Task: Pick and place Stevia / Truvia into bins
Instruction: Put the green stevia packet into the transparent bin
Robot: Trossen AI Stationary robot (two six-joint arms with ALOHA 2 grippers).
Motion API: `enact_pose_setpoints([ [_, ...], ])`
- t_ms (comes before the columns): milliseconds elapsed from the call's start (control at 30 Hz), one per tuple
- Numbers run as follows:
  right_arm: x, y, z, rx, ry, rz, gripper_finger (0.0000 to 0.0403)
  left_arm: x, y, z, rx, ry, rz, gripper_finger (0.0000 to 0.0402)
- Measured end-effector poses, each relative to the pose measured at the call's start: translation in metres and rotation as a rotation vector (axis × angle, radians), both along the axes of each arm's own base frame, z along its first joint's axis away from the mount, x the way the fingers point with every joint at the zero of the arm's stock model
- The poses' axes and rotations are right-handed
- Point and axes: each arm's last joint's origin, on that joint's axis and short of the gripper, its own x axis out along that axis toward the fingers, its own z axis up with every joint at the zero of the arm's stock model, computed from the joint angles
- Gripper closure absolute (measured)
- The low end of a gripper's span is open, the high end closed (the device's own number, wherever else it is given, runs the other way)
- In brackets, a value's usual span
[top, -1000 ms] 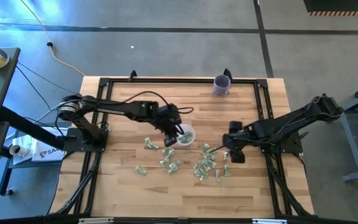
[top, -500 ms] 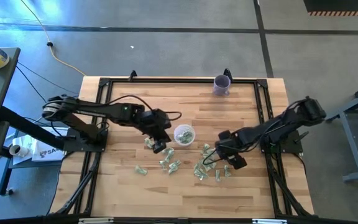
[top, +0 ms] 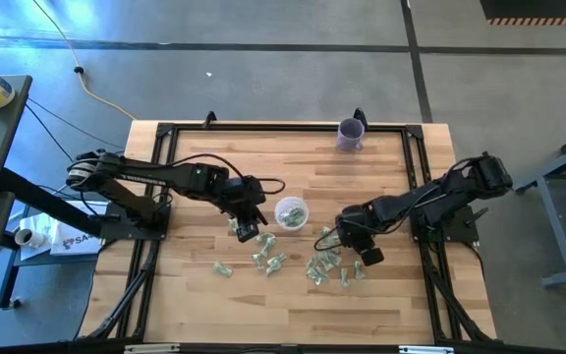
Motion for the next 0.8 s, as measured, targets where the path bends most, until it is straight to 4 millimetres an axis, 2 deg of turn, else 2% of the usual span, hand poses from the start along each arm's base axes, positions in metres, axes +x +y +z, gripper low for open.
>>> enact_pose_setpoints([
  [133,0.003,-0.007,0.003,0.059,0.028,-0.105,0.0386,-0.002,0.001,-0.001,0.030,0.022,0.011,0.0266],
  [233,0.008,-0.013,0.014,0.080,0.015,-0.187,0.0387,-0.004,0.003,-0.003,0.091,0.046,0.043,0.0266],
  [367,0.015,-0.025,0.049,0.104,-0.075,-0.272,0.0392,-0.009,0.012,-0.008,0.123,0.071,0.079,0.0266],
  [500,0.024,-0.040,0.091,0.075,-0.246,-0.323,0.0393,-0.019,0.023,-0.017,0.123,0.089,0.104,0.0266],
  [567,0.033,-0.049,0.107,0.078,-0.312,-0.346,0.0391,-0.025,0.030,-0.022,0.108,0.083,0.115,0.0266],
  [667,0.054,-0.063,0.118,0.105,-0.383,-0.367,0.0398,-0.035,0.041,-0.030,0.075,0.056,0.141,0.0266],
  [800,0.095,-0.077,0.117,0.166,-0.438,-0.362,0.0392,-0.043,0.053,-0.045,0.019,-0.005,0.177,0.0266],
])
